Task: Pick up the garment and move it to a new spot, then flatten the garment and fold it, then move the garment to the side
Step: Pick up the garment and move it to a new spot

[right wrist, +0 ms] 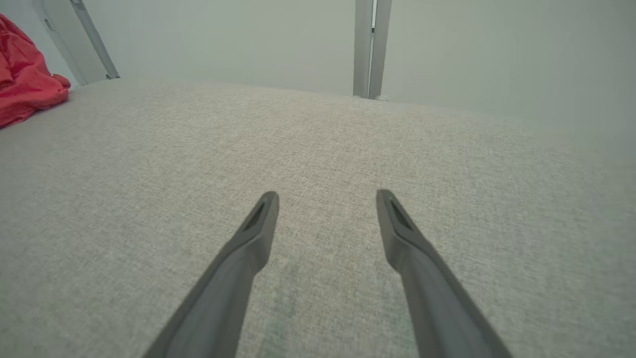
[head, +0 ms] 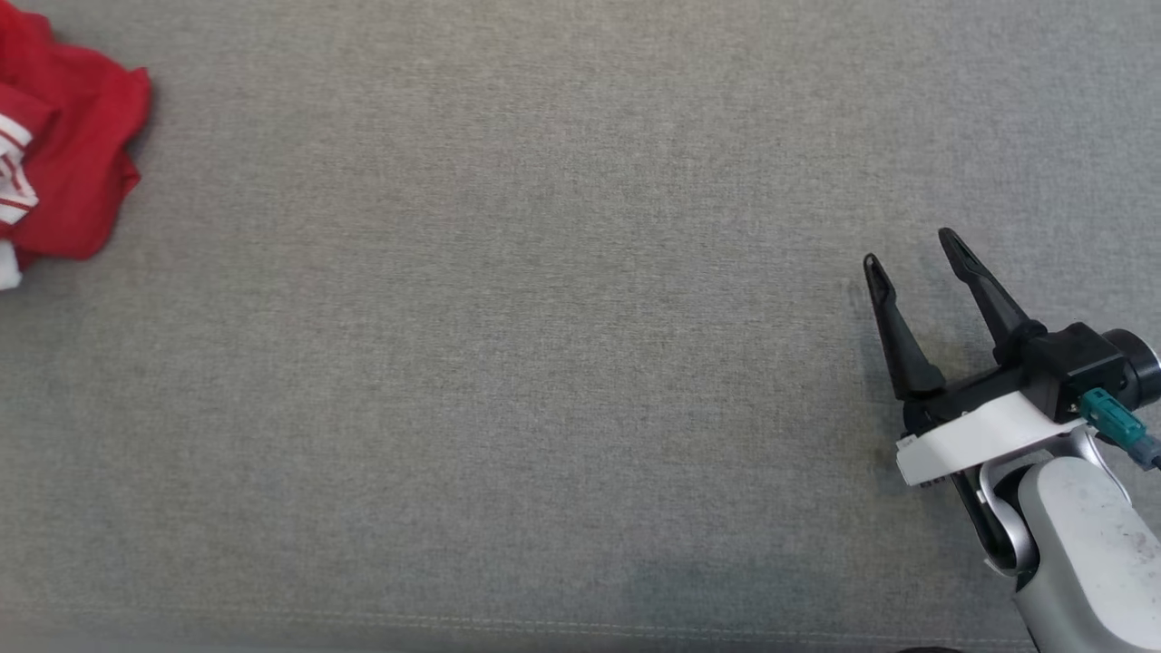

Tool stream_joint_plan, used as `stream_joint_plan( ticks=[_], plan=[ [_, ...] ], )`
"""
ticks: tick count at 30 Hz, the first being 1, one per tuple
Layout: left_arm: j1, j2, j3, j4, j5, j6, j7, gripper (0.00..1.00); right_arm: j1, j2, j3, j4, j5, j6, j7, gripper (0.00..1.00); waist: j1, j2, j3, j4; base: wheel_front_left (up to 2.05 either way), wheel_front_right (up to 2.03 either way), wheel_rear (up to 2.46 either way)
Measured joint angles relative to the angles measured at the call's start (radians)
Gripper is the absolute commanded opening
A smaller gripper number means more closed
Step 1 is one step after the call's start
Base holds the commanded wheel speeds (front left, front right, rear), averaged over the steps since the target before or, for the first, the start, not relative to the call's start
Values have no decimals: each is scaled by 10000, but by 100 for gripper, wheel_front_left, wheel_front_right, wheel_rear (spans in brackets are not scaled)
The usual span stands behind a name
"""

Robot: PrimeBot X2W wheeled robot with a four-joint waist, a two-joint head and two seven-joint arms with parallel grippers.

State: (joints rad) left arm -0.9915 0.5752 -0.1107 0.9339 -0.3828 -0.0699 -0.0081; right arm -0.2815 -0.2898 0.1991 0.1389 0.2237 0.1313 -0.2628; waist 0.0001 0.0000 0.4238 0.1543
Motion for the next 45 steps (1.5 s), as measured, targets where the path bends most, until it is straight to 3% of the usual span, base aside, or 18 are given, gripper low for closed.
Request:
stream_joint_plan(
  ticks=[4, 9, 12, 13, 19, 24, 27, 30, 32, 39, 40, 45],
  plan=[
    [-270, 174, 77, 408, -6, 514, 366, 100, -69, -65, -159, -125, 2, 0, 0, 100, 0, 0, 482, -443, 0, 0, 0],
    [-387, 401, 140, 1152, 100, 1609, 1174, 100, -69, -132, -242, -186, 13, 0, 0, 100, 0, 0, 972, -893, 0, 0, 0],
    [-401, 393, 148, 1275, 84, 1847, 1181, 100, -70, -127, -247, -157, 15, 0, 0, 100, 1, 0, 1165, -1185, 0, 0, 0],
    [-400, 384, 155, 1273, 82, 1896, 1016, 0, -70, -105, -259, -153, 15, 0, 0, 100, 1, 0, 1174, -1237, 0, 0, 0],
    [-390, 451, -88, 1392, 192, 1778, 619, 0, -49, 56, -245, -4, 15, 0, 0, 100, 1, 0, 843, -1314, 0, 0, 0],
    [-1045, 520, -757, 915, 727, 1076, -65, 0, 32, 339, -79, 188, 77, 2, 0, 100, 0, 0, 256, -1277, 0, 0, 0],
    [-1809, 222, -1306, 414, 1035, 510, -474, 0, 153, 581, 17, 334, 121, 0, 0, 100, 0, 0, -182, -1281, 0, 0, 0],
    [-2337, -389, -1795, -10, 1248, 92, -777, 0, 310, 844, 100, 456, 159, 0, 0, 100, 0, 0, -656, -1315, 0, 0, 0],
    [-2556, -1168, -2196, -368, 1256, -155, -1041, 0, 452, 1103, 144, 543, 196, 0, 0, 100, 0, 0, -1131, -1396, 0, 0, 0],
    [-1978, -3457, -2594, -1064, 593, -290, -1668, 0, 810, 1436, 128, 673, 240, 0, 0, 100, -1, 0, -1956, -1873, 0, 0, 0],
    [-1978, -3457, -2594, -1064, 593, -290, -1668, 0, 810, 1436, 128, 673, 240, 0, 0, 100, -1, 0, -1956, -1873, 0, 0, 0],
    [-707, -4755, -3049, -1279, 201, -399, -2019, 0, 871, 1563, 121, 731, 270, 0, 0, 100, -1, 1, -2191, -2483, 0, 0, 0]
  ],
)
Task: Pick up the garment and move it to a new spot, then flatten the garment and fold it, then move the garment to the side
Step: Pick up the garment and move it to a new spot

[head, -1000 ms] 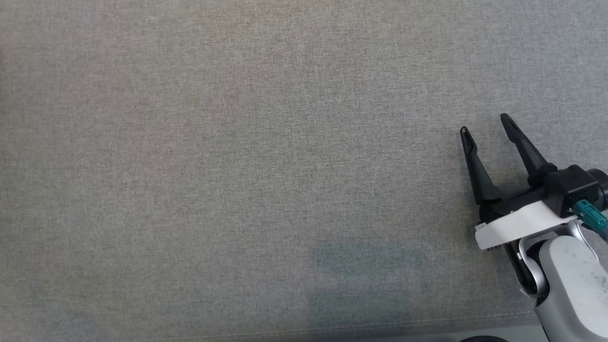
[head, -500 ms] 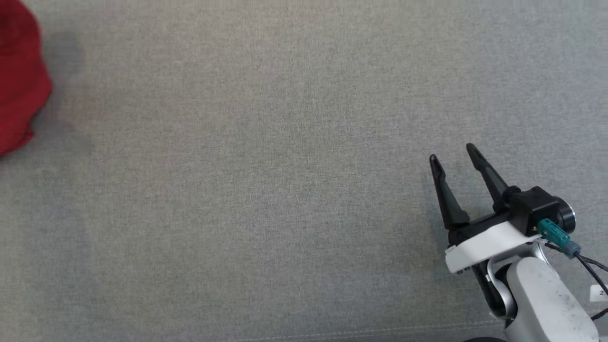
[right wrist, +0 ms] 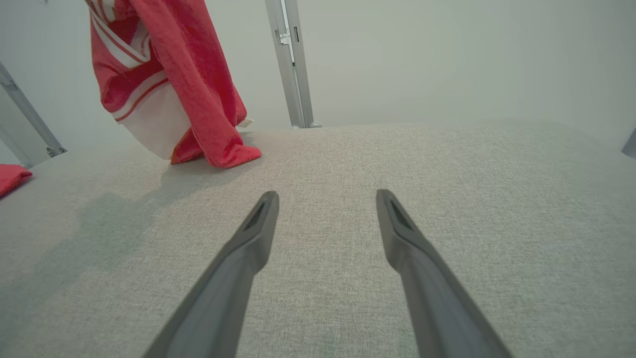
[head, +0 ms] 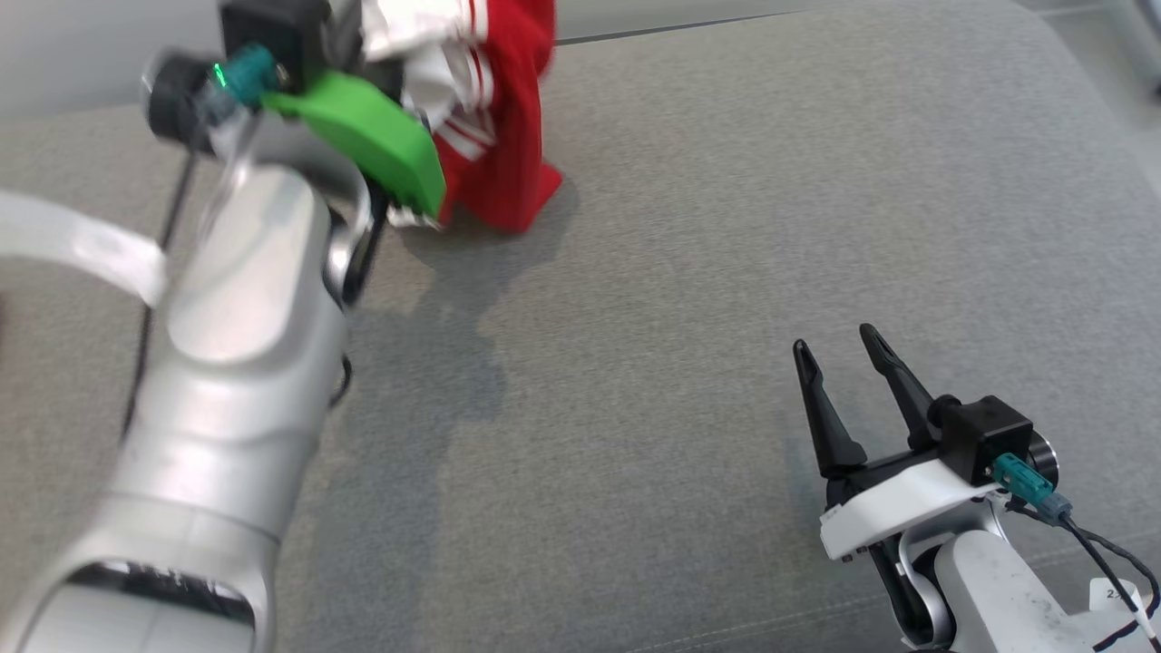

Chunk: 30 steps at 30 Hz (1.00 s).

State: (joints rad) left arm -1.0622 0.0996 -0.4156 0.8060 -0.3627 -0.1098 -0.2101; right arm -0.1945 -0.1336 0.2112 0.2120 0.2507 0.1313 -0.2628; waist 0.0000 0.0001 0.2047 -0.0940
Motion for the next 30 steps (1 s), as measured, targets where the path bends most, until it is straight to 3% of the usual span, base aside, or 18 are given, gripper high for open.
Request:
stream_joint_plan(
  ticks=[8, 13, 14, 15, 16, 22, 30],
  plan=[
    [2593, -370, -523, 387, -541, -35, -341, 0, 296, 146, -117, 142, 31, 0, 0, 100, 0, 0, -261, -984, 0, 0, 0],
    [4194, -449, -897, 1028, -594, -33, -456, 0, 482, 178, -222, 209, 31, 0, 0, 100, 0, 0, -582, -1256, 0, 0, 0],
    [4451, -453, -890, 1122, -637, -29, -466, 33, 485, 176, -245, 224, 31, 0, 0, 100, 0, 0, -646, -1279, 0, 0, 0],
    [4652, -454, -878, 1181, -654, 44, -479, 81, 489, 178, -265, 240, 31, 0, 0, 100, 0, 0, -707, -1292, 0, 0, 0],
    [4818, -456, -830, 1220, -660, 96, -485, 100, 496, 182, -282, 249, 31, 0, 0, 100, 0, 0, -764, -1296, 0, 0, 0],
    [6078, -194, -253, 35, -314, 539, -523, 100, 658, 228, -405, 244, 27, 0, 0, 100, 0, 0, -996, -1057, 0, 0, 0],
    [8428, 397, 1498, -2477, 274, 1106, -531, 100, 872, 299, -453, 236, -71, 0, 0, 100, 0, 0, -1366, -622, 0, 0, 0]
  ],
)
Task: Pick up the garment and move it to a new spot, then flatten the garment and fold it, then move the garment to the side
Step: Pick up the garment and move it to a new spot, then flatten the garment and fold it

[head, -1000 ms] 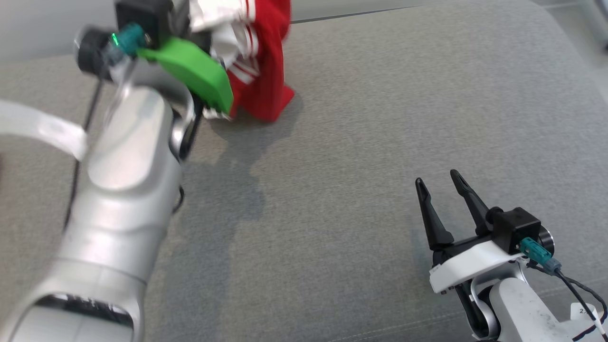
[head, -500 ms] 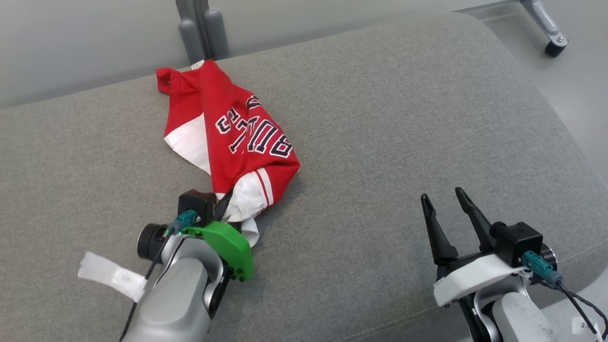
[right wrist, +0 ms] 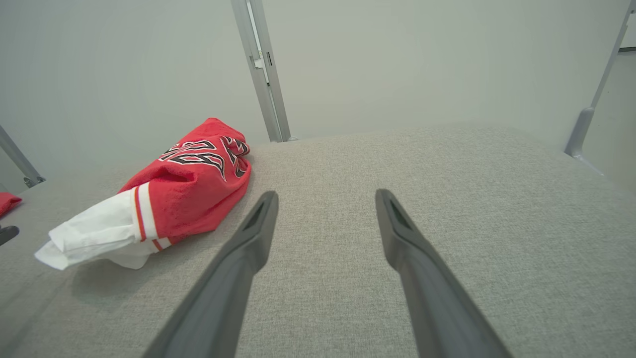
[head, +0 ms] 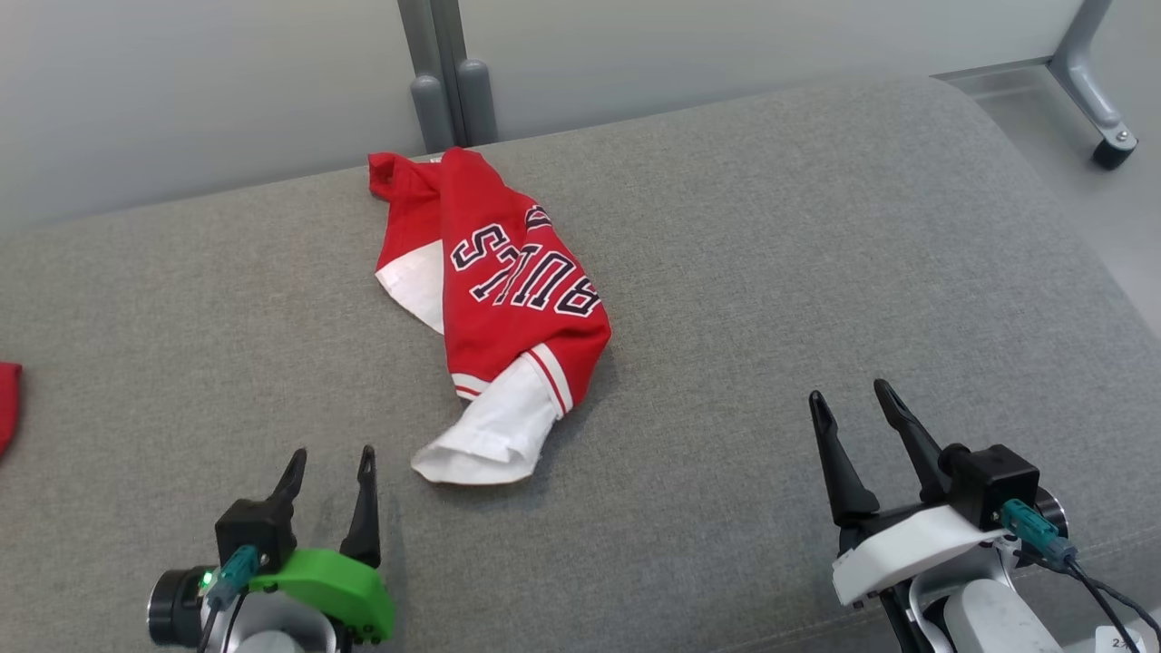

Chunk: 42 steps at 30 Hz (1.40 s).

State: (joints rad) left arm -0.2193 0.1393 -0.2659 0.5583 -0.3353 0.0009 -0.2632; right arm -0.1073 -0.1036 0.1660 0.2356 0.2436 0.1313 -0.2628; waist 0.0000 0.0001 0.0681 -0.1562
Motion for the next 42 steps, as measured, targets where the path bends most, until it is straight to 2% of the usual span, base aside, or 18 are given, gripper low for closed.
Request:
stream_joint_plan(
  ticks=[5, 11, 20, 32, 39, 42],
  plan=[
    [1208, 46, 1037, -1108, 520, 61, -10, 100, 214, 25, -100, 10, -42, 0, 0, 100, 0, 0, -288, 175, 0, 0, 0],
    [2222, -261, 2243, -2577, 1248, 142, -12, 100, 349, 84, -188, 8, -140, 0, 0, 100, 0, 0, -468, 261, 0, 0, 0],
    [2972, -746, 2895, -2936, 1795, -203, -12, 100, 585, 142, -244, 90, -190, 0, 0, 100, 0, 0, -521, 308, 0, 0, 0],
    [3024, -878, 2957, -2989, 2052, -510, -12, 100, 647, 105, -75, 207, -186, 0, 0, 100, 0, 0, -543, 536, 0, 0, 0],
    [2926, -892, 2217, -2980, 2008, -639, -12, 100, 236, 161, 1037, 581, -15, 0, 0, 100, 0, 0, -467, 1029, 0, 0, 0],
    [2815, -890, 1641, -2886, 2052, -775, -12, 100, -63, 247, 1423, 1185, 330, 2, 0, 100, 0, -1, -432, 1414, 0, 0, 0]
  ],
)
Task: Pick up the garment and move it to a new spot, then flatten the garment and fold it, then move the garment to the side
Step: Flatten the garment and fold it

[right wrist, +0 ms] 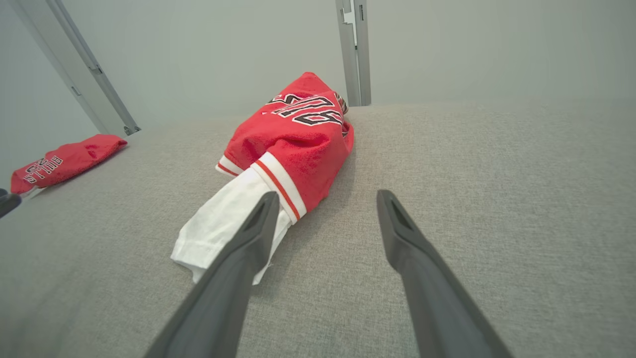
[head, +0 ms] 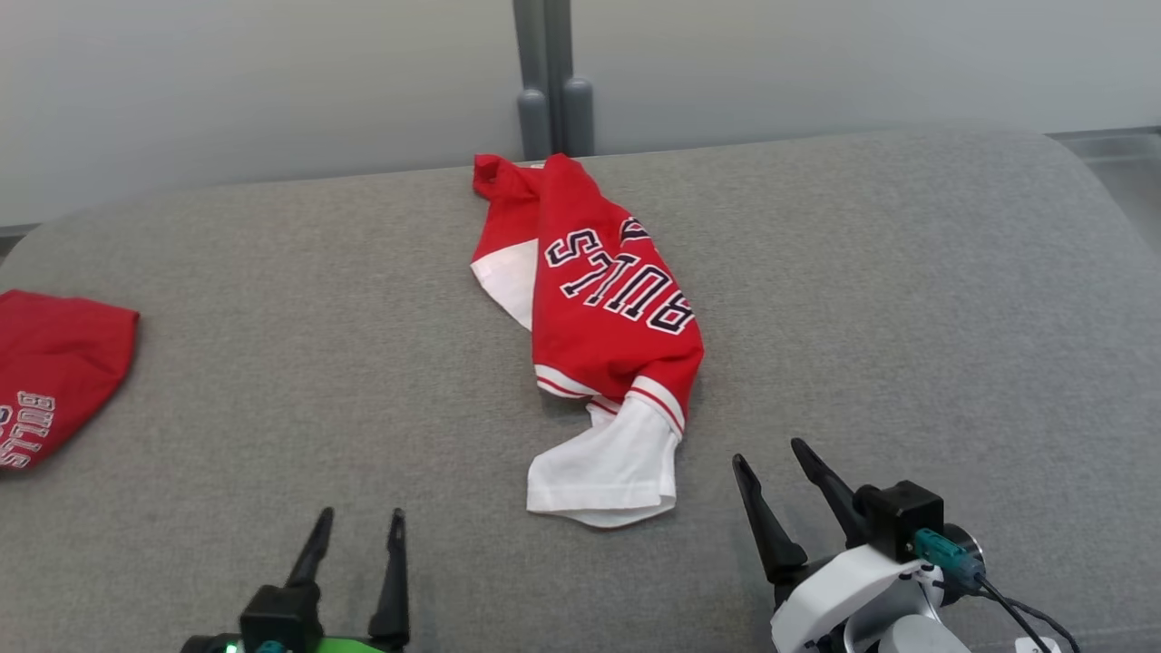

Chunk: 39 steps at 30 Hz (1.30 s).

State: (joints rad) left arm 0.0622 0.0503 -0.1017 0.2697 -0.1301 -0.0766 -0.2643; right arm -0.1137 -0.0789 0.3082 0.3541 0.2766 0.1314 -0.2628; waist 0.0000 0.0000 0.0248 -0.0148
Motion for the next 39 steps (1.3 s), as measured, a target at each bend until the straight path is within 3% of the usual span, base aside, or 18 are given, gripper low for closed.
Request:
stream_joint_plan(
  ticks=[6, 14, 15, 16, 17, 22, 30, 37, 38, 39],
  plan=[
    [-161, -19, -913, 98, 88, -157, 0, 100, -563, 109, 201, 1363, 673, -4, 0, 100, 0, 0, 42, 1007, 0, 0, 0],
    [-164, -13, -963, 123, 82, -144, 0, 100, -886, 240, 732, 2583, 1026, -2, 0, 100, 0, 0, 150, 2160, 0, 0, 0],
    [-161, -13, -951, 119, 82, -144, 0, 100, -929, 245, 782, 2765, 1057, -2, 0, 90, 0, 0, 171, 2287, 0, 0, 0],
    [-155, -13, -943, 111, 81, -144, 0, 100, -989, 249, 805, 2859, 1093, -2, 2, 90, 0, 0, 194, 2402, 0, 0, 0],
    [-146, -13, -930, 98, 71, -144, 0, 100, -1037, 251, 769, 2777, 1095, -4, 0, 0, 0, 0, 219, 2496, 0, 0, 0],
    [-147, -10, -886, 13, -79, -67, 0, 100, -946, -13, 54, 2508, 773, 0, 0, 0, 0, 0, 381, 2592, 0, 0, 0],
    [-140, -13, -968, -8, -257, -50, 0, 100, -105, -780, -1858, 1902, 474, -4, 0, 0, 0, 0, 330, 2038, 0, 0, 0],
    [-171, -15, -1131, 44, -359, -21, 0, 100, 185, -798, -2017, 1260, 575, -4, 0, 0, 0, 0, 323, 1603, 0, 0, 0],
    [-181, -15, -1156, 59, -360, -21, 0, 100, 213, -692, -1927, 1166, 742, -4, 0, 44, 0, 0, 338, 1594, 0, 0, 0],
    [-198, -15, -1197, 73, -362, -21, 0, 100, 224, -587, -1776, 1112, 878, -4, 0, 100, 0, 0, 351, 1606, 0, 0, 0]
  ],
)
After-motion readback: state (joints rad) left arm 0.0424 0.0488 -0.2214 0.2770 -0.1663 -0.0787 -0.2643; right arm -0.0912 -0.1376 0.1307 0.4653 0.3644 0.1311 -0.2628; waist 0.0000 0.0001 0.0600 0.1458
